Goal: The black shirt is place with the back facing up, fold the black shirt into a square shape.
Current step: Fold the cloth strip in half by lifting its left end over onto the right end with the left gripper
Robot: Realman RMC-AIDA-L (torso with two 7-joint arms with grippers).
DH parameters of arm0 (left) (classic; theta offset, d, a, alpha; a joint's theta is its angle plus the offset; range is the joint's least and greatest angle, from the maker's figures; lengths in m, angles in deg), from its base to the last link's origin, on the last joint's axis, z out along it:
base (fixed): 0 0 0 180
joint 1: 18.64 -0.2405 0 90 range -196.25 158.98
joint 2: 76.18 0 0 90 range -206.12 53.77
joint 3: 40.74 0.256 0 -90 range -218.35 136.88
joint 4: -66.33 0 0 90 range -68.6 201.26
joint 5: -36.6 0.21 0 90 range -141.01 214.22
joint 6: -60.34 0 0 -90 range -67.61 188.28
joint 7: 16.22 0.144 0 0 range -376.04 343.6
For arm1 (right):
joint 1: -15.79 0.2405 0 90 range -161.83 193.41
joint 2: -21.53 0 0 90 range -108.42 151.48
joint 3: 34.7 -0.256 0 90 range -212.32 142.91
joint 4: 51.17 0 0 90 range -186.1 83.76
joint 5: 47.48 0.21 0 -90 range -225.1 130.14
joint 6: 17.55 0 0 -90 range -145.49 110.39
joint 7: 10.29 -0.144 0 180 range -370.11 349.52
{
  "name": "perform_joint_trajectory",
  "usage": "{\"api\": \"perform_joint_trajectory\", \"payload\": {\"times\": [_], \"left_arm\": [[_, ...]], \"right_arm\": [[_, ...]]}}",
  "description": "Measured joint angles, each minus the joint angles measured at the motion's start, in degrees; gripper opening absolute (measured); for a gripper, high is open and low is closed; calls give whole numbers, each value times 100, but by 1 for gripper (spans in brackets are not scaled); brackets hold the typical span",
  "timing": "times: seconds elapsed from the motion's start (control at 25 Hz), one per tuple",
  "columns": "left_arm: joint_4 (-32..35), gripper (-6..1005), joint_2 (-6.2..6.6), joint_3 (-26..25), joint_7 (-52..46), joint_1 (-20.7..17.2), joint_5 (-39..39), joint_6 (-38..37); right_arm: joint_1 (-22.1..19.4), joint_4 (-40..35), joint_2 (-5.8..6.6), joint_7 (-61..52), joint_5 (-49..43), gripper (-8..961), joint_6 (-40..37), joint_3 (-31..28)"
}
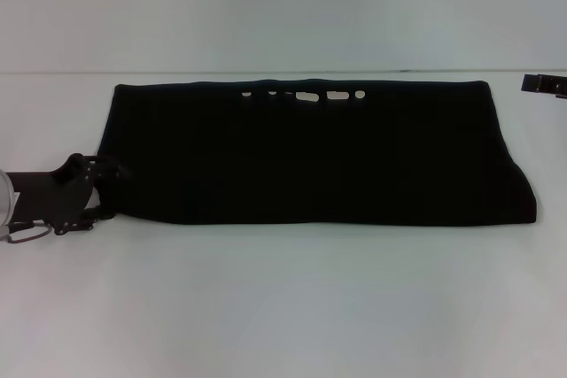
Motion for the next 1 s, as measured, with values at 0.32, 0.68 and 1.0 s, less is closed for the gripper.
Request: {"api": "perform_joint_trajectory", "payload": {"times": [0.32,0.68,1.0], "left_arm": [[4,708,11,1,102,45,0,30],[1,706,16,28,165,77,-6,-45],[-5,651,16,98,512,94,-14,-170]], "right_arm": [[0,-15,0,0,0,818,-12,0],[-10,-16,0,0,0,818,-12,0],[-9,-22,0,0,-1,817,-13,0]]}}
